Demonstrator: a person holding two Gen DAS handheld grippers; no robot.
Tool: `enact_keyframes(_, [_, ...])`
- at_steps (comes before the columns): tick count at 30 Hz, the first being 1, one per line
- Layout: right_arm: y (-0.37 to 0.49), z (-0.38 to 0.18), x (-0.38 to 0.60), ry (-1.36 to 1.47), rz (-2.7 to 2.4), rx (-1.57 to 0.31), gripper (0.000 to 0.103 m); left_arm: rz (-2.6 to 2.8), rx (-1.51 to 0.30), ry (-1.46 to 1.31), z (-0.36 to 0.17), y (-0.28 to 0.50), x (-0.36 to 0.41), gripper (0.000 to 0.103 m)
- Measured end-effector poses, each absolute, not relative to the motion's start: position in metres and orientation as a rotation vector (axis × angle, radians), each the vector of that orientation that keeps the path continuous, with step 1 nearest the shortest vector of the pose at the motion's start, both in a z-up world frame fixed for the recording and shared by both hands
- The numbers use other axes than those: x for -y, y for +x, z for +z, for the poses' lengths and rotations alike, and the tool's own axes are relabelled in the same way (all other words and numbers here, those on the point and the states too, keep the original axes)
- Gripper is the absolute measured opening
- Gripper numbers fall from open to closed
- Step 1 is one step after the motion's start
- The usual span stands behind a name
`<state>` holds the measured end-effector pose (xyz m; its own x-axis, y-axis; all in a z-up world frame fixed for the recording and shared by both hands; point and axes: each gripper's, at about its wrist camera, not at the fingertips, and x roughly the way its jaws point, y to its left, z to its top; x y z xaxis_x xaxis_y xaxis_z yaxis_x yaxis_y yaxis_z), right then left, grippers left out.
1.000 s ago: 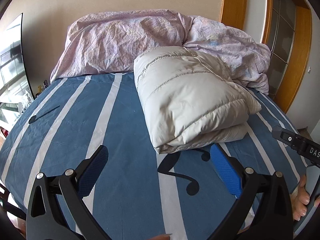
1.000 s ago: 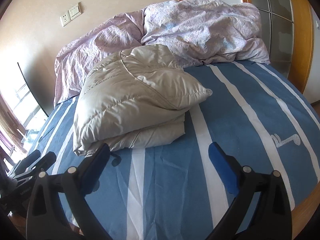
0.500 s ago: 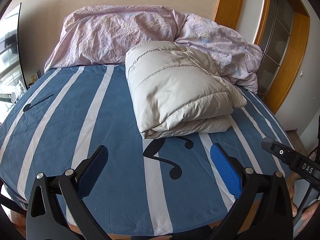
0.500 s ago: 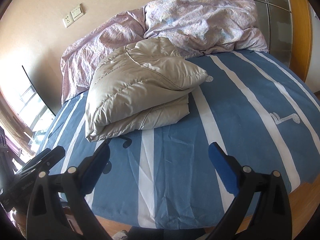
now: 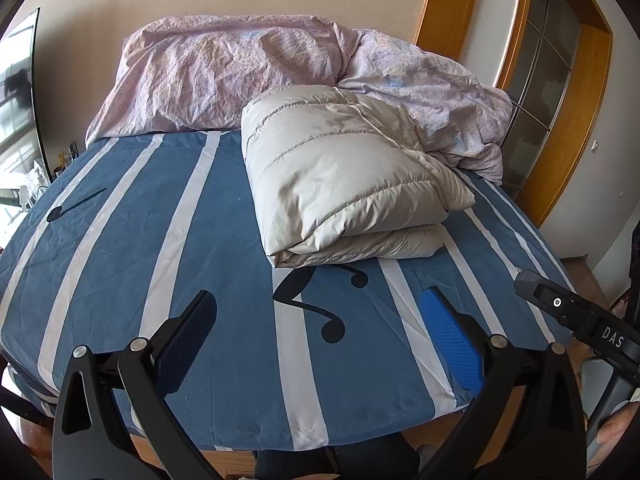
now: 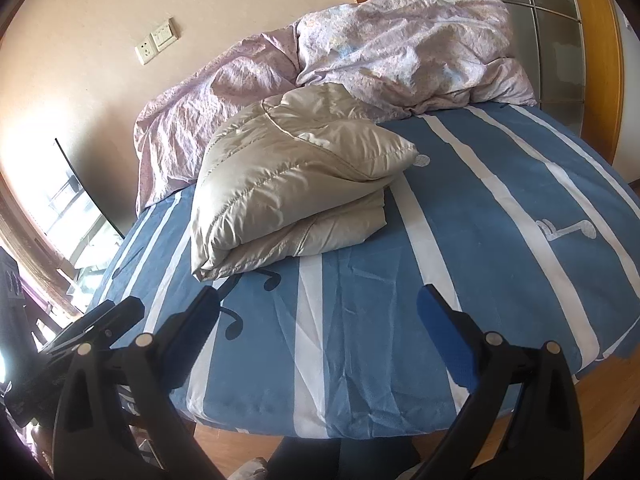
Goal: Fold large clothes
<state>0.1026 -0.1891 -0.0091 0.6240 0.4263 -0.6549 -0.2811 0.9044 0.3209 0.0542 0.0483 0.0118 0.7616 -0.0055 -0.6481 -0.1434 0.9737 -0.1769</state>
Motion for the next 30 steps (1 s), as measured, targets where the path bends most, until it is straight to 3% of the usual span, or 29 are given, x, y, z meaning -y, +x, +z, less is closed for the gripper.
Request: enact_keyframes(30, [0.099, -0.0087, 0.1872, 0.209, 0.417, -0.807, 0.099, 0.072, -0.714, -0.243, 0.0091, 0.0525, -0.05, 0.102])
